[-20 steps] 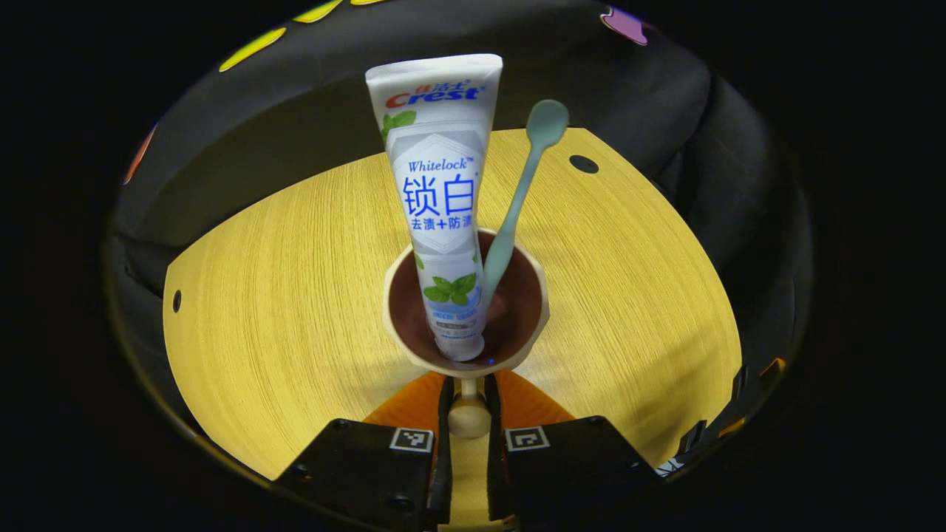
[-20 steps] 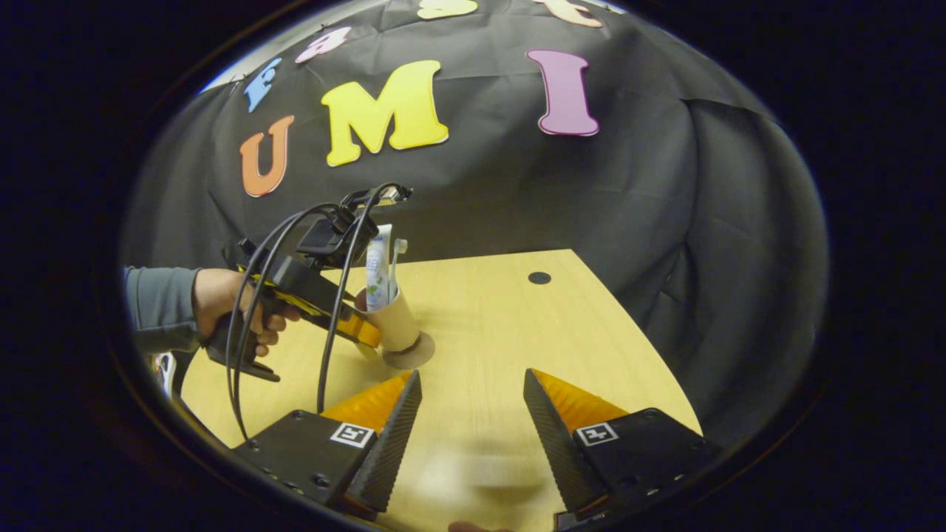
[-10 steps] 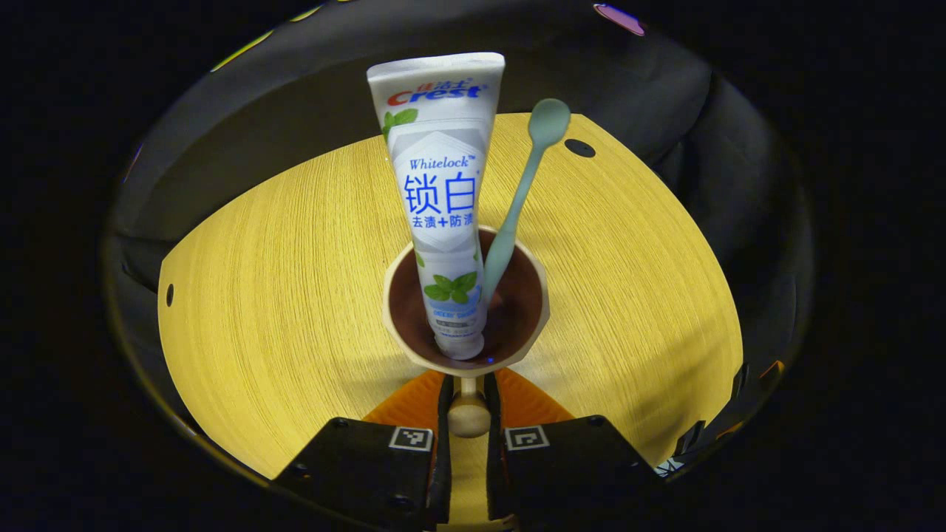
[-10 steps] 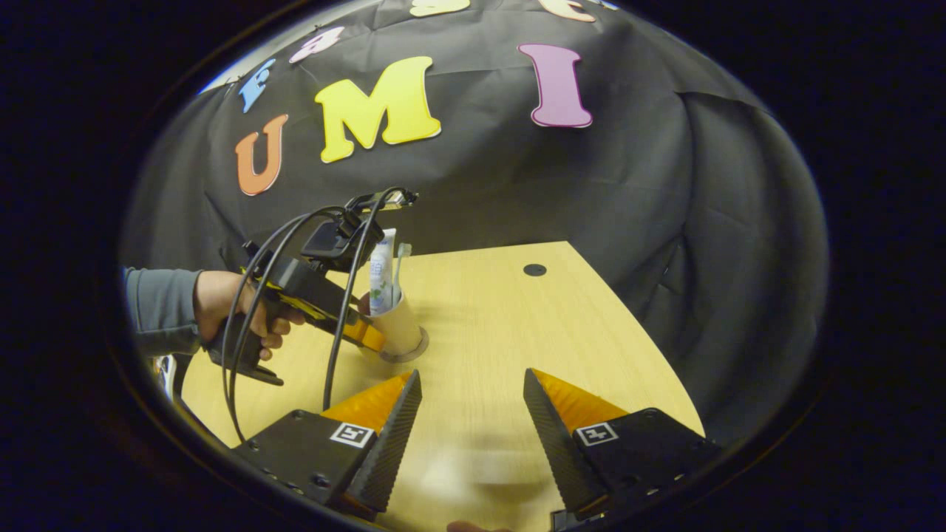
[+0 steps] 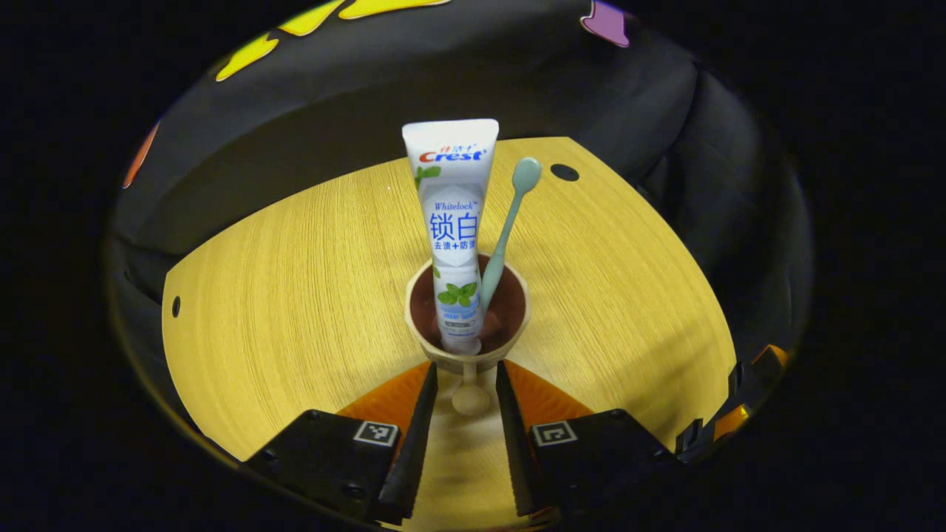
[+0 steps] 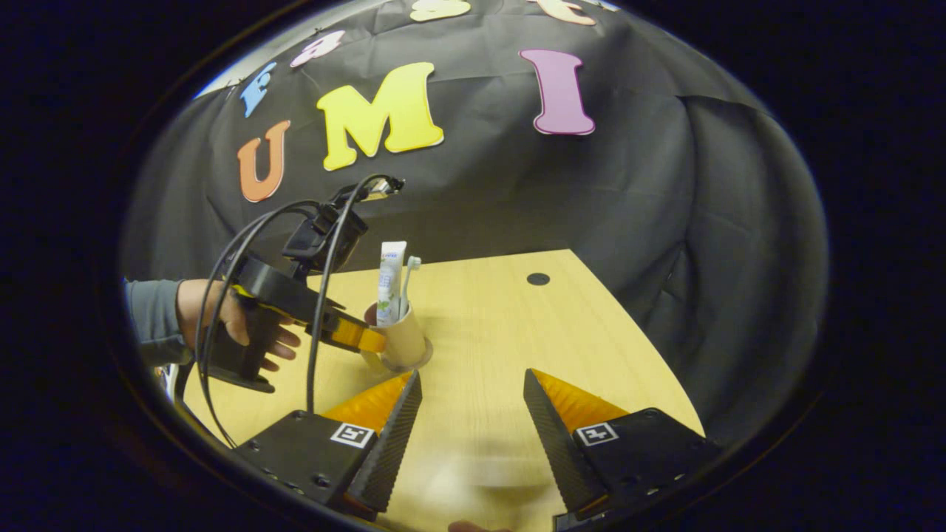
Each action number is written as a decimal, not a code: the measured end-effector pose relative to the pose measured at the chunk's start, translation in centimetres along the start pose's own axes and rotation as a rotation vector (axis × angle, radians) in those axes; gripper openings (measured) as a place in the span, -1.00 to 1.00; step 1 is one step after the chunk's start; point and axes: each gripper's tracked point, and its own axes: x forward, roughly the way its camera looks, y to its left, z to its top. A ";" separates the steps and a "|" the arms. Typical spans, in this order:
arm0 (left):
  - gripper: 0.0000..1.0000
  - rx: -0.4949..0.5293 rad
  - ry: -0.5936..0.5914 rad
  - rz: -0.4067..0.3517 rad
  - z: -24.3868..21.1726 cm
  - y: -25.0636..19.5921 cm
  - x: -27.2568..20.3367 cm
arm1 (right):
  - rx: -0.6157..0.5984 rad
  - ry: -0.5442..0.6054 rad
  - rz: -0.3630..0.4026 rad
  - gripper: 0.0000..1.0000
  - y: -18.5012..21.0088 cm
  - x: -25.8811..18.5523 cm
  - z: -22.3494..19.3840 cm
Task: Put the toothbrush and toothpaste on the desktop into the cup, then pick up the cup and place it on the coaster on the desktop.
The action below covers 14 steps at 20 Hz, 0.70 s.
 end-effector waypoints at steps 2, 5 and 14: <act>0.39 -0.025 -0.047 -0.007 0.3 0.4 -1.9 | -0.025 -0.020 0.003 0.67 0.4 0.2 0.6; 0.58 -0.063 -0.120 0.001 0.4 2.0 -5.4 | -0.053 -0.069 0.013 0.66 1.6 -0.1 2.3; 0.84 -0.116 -0.399 0.135 0.4 9.3 -16.1 | -0.137 -0.207 0.076 0.67 6.4 -1.7 5.6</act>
